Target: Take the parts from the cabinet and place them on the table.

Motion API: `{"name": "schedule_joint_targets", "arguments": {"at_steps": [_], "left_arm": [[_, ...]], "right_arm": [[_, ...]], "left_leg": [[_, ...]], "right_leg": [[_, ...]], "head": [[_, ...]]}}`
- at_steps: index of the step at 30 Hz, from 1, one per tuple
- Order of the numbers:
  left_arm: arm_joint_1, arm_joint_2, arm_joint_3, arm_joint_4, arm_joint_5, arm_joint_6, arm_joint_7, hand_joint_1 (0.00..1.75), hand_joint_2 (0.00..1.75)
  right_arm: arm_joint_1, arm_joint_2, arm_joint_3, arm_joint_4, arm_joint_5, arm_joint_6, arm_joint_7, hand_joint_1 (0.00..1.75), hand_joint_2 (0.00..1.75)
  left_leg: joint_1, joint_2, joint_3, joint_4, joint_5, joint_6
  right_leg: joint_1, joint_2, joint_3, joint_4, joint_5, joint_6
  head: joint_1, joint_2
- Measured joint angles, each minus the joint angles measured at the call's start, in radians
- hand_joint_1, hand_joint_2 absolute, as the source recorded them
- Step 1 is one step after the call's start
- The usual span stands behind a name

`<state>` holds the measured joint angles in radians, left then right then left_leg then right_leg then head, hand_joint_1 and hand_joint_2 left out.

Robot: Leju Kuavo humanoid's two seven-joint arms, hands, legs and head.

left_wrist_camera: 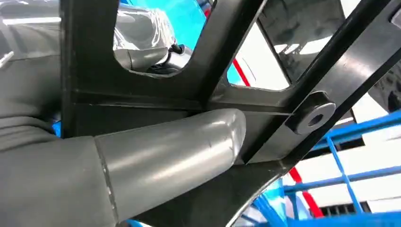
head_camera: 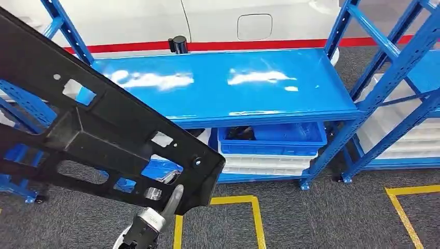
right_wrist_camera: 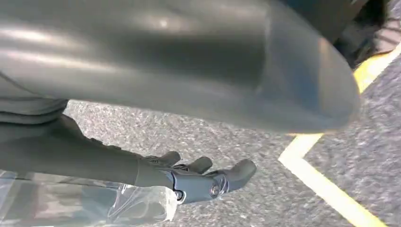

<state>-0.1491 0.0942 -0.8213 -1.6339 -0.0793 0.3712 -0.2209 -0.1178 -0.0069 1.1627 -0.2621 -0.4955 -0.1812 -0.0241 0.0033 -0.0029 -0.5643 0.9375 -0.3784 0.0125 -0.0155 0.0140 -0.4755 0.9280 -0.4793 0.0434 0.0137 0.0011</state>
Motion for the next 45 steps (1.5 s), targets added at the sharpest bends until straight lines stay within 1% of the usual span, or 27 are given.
{"name": "schedule_joint_targets", "arguments": {"at_steps": [1,3,5,6,7,8,10,11,12,15,16,18,20,21,23,25,26,27,30,31,33,35,36,38,41,42,45], "left_arm": [[0.001,0.0,0.0,0.0,0.0,0.0,0.0,1.75,0.0],[0.0,0.0,-0.001,-0.002,0.0,0.0,0.0,1.75,0.0],[0.001,0.0,-0.001,-0.002,0.0,0.0,0.0,1.75,0.0],[0.001,0.0,-0.002,-0.002,0.0,0.0,0.0,1.75,0.0],[0.001,0.0,-0.002,-0.002,0.001,0.0,0.0,1.75,0.0],[0.001,0.0,-0.002,-0.002,0.001,0.0,0.0,1.75,0.0],[-0.001,0.0,-0.002,-0.002,0.003,-0.002,0.0,1.75,0.0],[-0.004,0.0,-0.002,-0.002,0.003,-0.002,0.0,1.75,0.0],[-0.004,0.0,-0.002,-0.002,0.006,-0.002,0.0,1.75,0.0],[-0.003,0.0,-0.002,-0.002,0.009,-0.002,-0.001,1.75,0.0],[-0.003,0.0,-0.002,-0.002,0.011,-0.003,-0.001,1.75,0.0],[-0.008,0.0,-0.002,-0.002,0.01,-0.003,-0.002,1.75,0.0],[-0.007,0.0,-0.003,-0.002,0.011,-0.004,-0.002,1.75,0.0],[-0.007,0.001,-0.003,-0.002,0.013,-0.005,0.0,1.75,0.0],[-0.007,0.001,-0.003,-0.002,0.017,-0.006,0.001,1.75,0.0],[-0.007,0.001,-0.003,-0.002,0.017,-0.007,0.002,1.75,0.0],[-0.008,0.001,-0.003,-0.002,0.017,-0.008,0.002,1.75,0.0],[-0.01,0.001,-0.003,-0.003,0.018,-0.008,0.002,1.75,0.0],[-0.012,0.002,-0.003,-0.004,0.018,-0.01,0.002,1.75,0.0],[-0.013,0.003,-0.003,-0.004,0.018,-0.01,0.002,1.75,0.0],[-0.017,0.005,-0.005,-0.005,0.018,-0.012,0.003,1.75,0.0],[-0.018,0.006,-0.006,-0.005,0.018,-0.013,0.003,1.75,0.0],[-0.018,0.007,-0.007,-0.005,0.018,-0.015,0.003,1.75,0.0],[-0.018,0.009,-0.008,-0.005,0.024,-0.015,0.004,1.75,0.0],[-0.025,0.01,-0.011,-0.005,0.031,-0.015,0.004,1.75,0.0],[-0.028,0.01,-0.011,-0.005,0.032,-0.015,0.004,1.75,0.0],[-0.03,0.01,-0.012,-0.008,0.034,-0.015,0.002,1.75,0.0]], "right_arm": [[-0.001,0.0,0.0,0.0,0.0,0.0,0.0,0.0,0.0],[-0.002,0.0,0.0,0.0,0.0,0.0,0.0,0.0,0.0],[-0.001,0.0,0.0,0.0,0.0,0.0,-0.001,0.0,0.0],[0.0,0.0,0.0,0.0,-0.001,0.0,-0.001,0.0,0.0],[0.0,-0.001,0.0,0.0,-0.001,0.0,-0.001,0.0,0.0],[0.0,-0.001,0.0,0.0,-0.001,0.0,-0.002,0.0,0.0],[0.0,0.0,0.0,0.0,-0.001,0.0,-0.004,0.0,0.0],[0.0,0.001,0.0,0.0,-0.001,0.0,-0.008,0.0,0.0],[-0.002,0.001,0.0,0.0,-0.001,-0.001,-0.01,0.0,0.0],[0.0,0.001,0.0,0.0,-0.001,-0.002,-0.012,0.0,0.0],[-0.001,0.0,0.0,0.0,-0.001,-0.002,-0.012,0.0,0.0],[0.0,0.0,0.0,0.0,-0.002,-0.003,-0.012,0.0,0.0],[0.0,0.0,0.0,0.0,-0.001,-0.003,-0.011,0.0,0.0],[0.0,0.0,0.0,0.0,-0.001,-0.003,-0.01,0.0,0.0],[0.0,0.0,0.0,0.0,0.0,-0.003,-0.008,0.0,0.0],[-0.001,0.0,0.0,0.0,-0.001,-0.003,-0.008,0.0,0.0],[-0.003,0.0,0.0,0.0,-0.001,-0.003,-0.007,0.0,0.0],[-0.005,0.0,0.0,0.0,-0.002,-0.003,-0.008,0.0,0.0],[-0.002,-0.001,0.0,0.0,-0.004,-0.004,-0.007,0.0,0.0],[-0.001,0.0,0.0,0.0,-0.005,-0.004,-0.007,0.0,0.0],[-0.004,0.0,0.0,0.0,-0.004,-0.004,-0.008,0.0,0.0],[-0.004,0.002,0.0,0.0,-0.005,-0.004,-0.009,0.0,0.0],[-0.004,0.002,0.0,0.0,-0.005,-0.004,-0.009,0.0,0.0],[-0.004,0.001,0.0,0.0,-0.006,-0.004,-0.009,0.0,0.0],[-0.003,0.002,0.0,0.0,-0.006,-0.004,-0.009,0.0,0.0],[-0.005,0.003,0.0,0.0,-0.007,-0.004,-0.009,0.0,0.0],[-0.005,0.002,0.0,0.0,-0.008,-0.006,-0.01,0.0,0.0]], "left_leg": [[0.008,-0.001,-0.01,0.011,-0.015,-0.001],[0.01,-0.001,-0.059,0.135,-0.121,-0.01],[0.01,-0.001,-0.113,0.303,-0.202,-0.017],[0.011,-0.001,-0.12,0.343,-0.208,-0.019],[0.011,-0.001,-0.105,0.332,-0.194,-0.019],[0.011,-0.001,-0.061,0.269,-0.161,-0.017],[0.009,-0.001,0.062,0.068,-0.092,-0.006],[0.006,-0.001,0.105,-0.008,-0.094,0.004],[0.0,-0.001,0.11,-0.025,-0.089,0.009],[-0.004,-0.001,0.093,-0.02,-0.076,0.023],[0.009,0.002,0.09,-0.031,-0.063,0.032],[0.007,0.005,0.072,-0.029,-0.05,0.048],[0.005,0.007,0.054,-0.028,-0.038,0.047],[0.005,0.007,0.045,-0.026,-0.031,0.047],[0.005,0.007,0.031,-0.02,-0.025,0.043],[0.006,0.006,0.024,-0.013,-0.022,0.039],[0.005,0.006,0.02,-0.008,-0.021,0.036],[-0.001,0.006,0.012,-0.005,-0.017,0.029],[0.002,0.005,0.003,-0.004,-0.001,0.009],[-0.001,0.003,-0.002,0.0,-0.005,0.006],[0.006,0.003,-0.037,0.083,-0.087,-0.002],[0.008,0.003,-0.1,0.264,-0.184,-0.012],[0.008,0.003,-0.119,0.328,-0.206,-0.014],[0.008,0.003,-0.091,0.311,-0.178,-0.013],[0.005,0.003,0.066,0.035,-0.066,0.005],[-0.004,0.002,0.09,0.0,-0.083,0.013],[-0.01,0.001,0.076,-0.012,-0.073,0.02]], "right_leg": [[-0.005,-0.004,-0.008,-0.003,0.008,-0.013],[-0.001,-0.006,-0.027,-0.002,0.023,-0.032],[0.002,-0.009,-0.045,-0.001,0.035,-0.036],[0.002,-0.01,-0.053,0.0,0.041,-0.035],[0.003,-0.01,-0.059,0.0,0.046,-0.034],[0.003,-0.01,-0.065,0.001,0.051,-0.033],[0.005,-0.009,-0.071,0.004,0.056,-0.029],[0.006,-0.009,-0.075,0.005,0.059,-0.024],[0.01,-0.009,-0.08,0.005,0.064,-0.018],[0.007,-0.009,-0.086,0.003,0.084,0.0],[0.008,-0.007,-0.093,0.008,0.077,0.004],[0.005,-0.008,-0.133,0.101,-0.013,0.01],[0.004,-0.008,-0.197,0.282,-0.108,0.016],[0.004,-0.008,-0.213,0.34,-0.124,0.018],[0.003,-0.008,-0.172,0.297,-0.084,0.018],[0.001,-0.008,-0.057,0.112,-0.008,0.016],[0.001,-0.008,-0.004,0.018,0.004,0.013],[0.009,-0.006,0.008,-0.009,-0.002,0.008],[0.013,-0.006,-0.011,0.002,0.008,-0.003],[0.003,-0.008,-0.016,-0.005,0.016,-0.015],[0.003,-0.01,-0.03,-0.004,0.028,-0.032],[0.005,-0.012,-0.045,-0.003,0.038,-0.037],[0.006,-0.013,-0.052,-0.002,0.042,-0.037],[0.007,-0.013,-0.064,0.001,0.049,-0.036],[0.007,-0.012,-0.072,0.008,0.051,-0.033],[0.013,-0.012,-0.077,0.009,0.055,-0.027],[0.006,-0.012,-0.088,0.007,0.072,-0.007]], "head": [[0.0,0.0],[-0.005,0.0],[-0.005,0.0],[-0.005,0.0],[-0.005,0.0],[-0.005,0.0],[-0.006,0.0],[-0.006,0.0],[-0.005,0.0],[-0.006,0.0],[-0.005,0.0],[-0.003,0.0],[-0.002,0.0],[-0.002,0.0],[-0.002,0.0],[-0.002,0.0],[-0.002,0.0],[-0.002,0.0],[-0.003,0.0],[-0.003,0.0],[-0.006,0.0],[-0.006,0.0],[-0.006,0.0],[-0.006,0.0],[-0.006,0.0],[-0.006,0.0],[-0.006,0.0]]}}
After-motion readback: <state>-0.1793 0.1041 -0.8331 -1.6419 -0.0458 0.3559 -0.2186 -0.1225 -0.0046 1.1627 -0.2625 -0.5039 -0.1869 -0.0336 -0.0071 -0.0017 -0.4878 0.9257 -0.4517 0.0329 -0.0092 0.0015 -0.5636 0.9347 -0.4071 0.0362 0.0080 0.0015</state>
